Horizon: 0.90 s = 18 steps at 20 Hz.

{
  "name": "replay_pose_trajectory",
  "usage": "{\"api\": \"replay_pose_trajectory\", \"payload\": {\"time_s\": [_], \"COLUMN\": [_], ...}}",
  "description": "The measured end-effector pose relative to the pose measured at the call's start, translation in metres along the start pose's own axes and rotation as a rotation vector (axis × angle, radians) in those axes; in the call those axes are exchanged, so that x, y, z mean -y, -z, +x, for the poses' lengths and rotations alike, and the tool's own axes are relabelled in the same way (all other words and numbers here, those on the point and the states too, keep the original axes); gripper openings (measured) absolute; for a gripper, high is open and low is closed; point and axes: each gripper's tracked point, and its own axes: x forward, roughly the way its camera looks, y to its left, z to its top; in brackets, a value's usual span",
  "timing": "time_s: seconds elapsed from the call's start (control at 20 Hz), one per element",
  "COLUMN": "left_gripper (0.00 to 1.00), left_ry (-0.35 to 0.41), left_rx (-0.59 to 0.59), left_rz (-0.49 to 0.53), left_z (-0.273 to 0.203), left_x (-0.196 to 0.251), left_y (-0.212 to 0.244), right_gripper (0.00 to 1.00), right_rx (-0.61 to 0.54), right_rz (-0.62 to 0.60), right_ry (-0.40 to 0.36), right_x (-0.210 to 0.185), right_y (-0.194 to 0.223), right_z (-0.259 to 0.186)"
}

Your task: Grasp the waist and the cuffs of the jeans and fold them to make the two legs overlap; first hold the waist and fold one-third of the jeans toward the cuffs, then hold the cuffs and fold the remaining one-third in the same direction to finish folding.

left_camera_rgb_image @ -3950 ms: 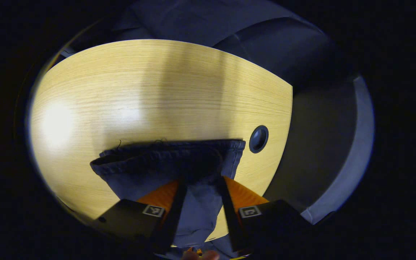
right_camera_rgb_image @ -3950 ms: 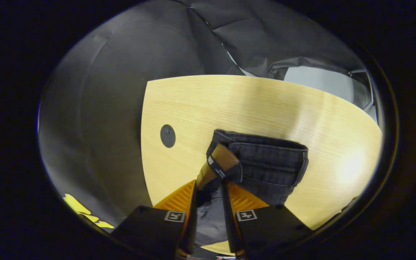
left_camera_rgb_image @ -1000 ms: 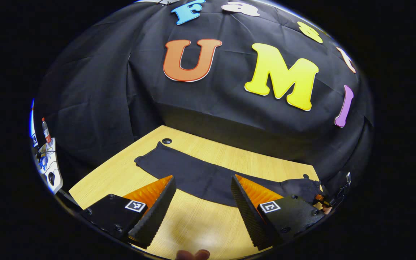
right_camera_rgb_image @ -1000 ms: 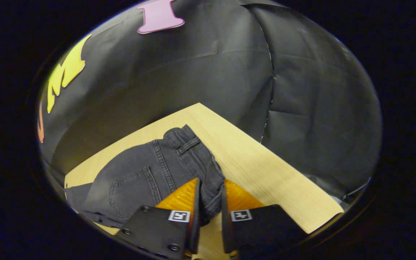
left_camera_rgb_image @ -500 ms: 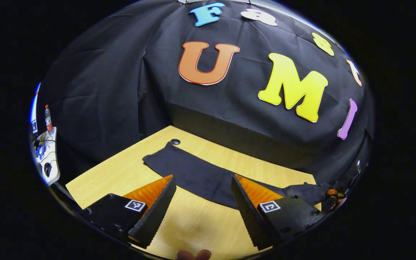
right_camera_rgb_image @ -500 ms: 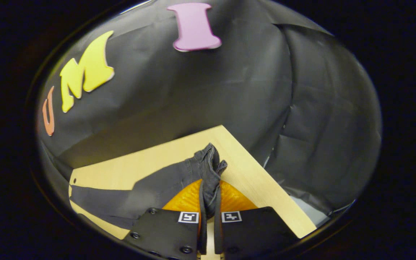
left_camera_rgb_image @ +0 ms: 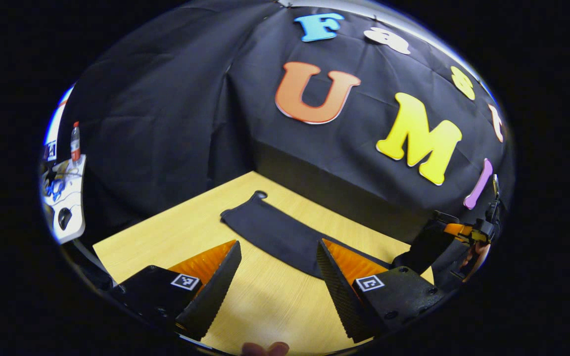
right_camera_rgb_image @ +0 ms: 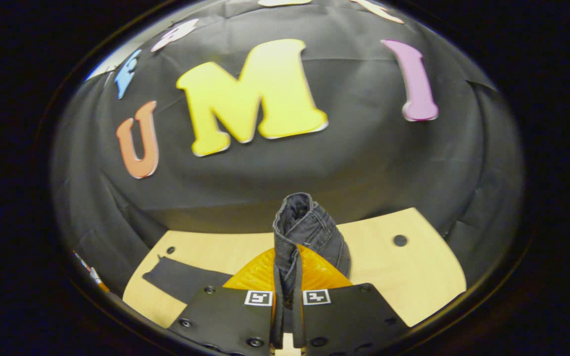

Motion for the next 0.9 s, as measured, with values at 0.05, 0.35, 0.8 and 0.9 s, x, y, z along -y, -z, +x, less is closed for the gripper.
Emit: {"api": "replay_pose_trajectory", "payload": {"time_s": [0.05,0.35,0.8,0.9], "left_gripper": [0.99,0.99,0.99,0.99], "left_ry": [-0.016,-0.110,-0.166,-0.144], "left_rx": [0.003,-0.003,0.000,-0.005], "left_rz": [-0.021,-0.047,-0.057,-0.056], "left_z": [-0.005,-0.037,-0.050,-0.042], "left_x": [-0.013,-0.083,-0.134,-0.131], "left_y": [-0.002,-0.010,-0.015,-0.017], "right_gripper": [0.04,0.07,0.08,0.13], "right_rx": [-0.015,-0.176,-0.312,-0.343], "right_rz": [-0.010,-0.108,-0.288,-0.275], "right_ry": [-0.043,-0.097,-0.056,-0.126], "right_x": [-0.030,-0.129,-0.170,-0.179], "right_y": [0.017,0.143,0.255,0.262], "right_z": [0.011,0.080,0.127,0.122]}}
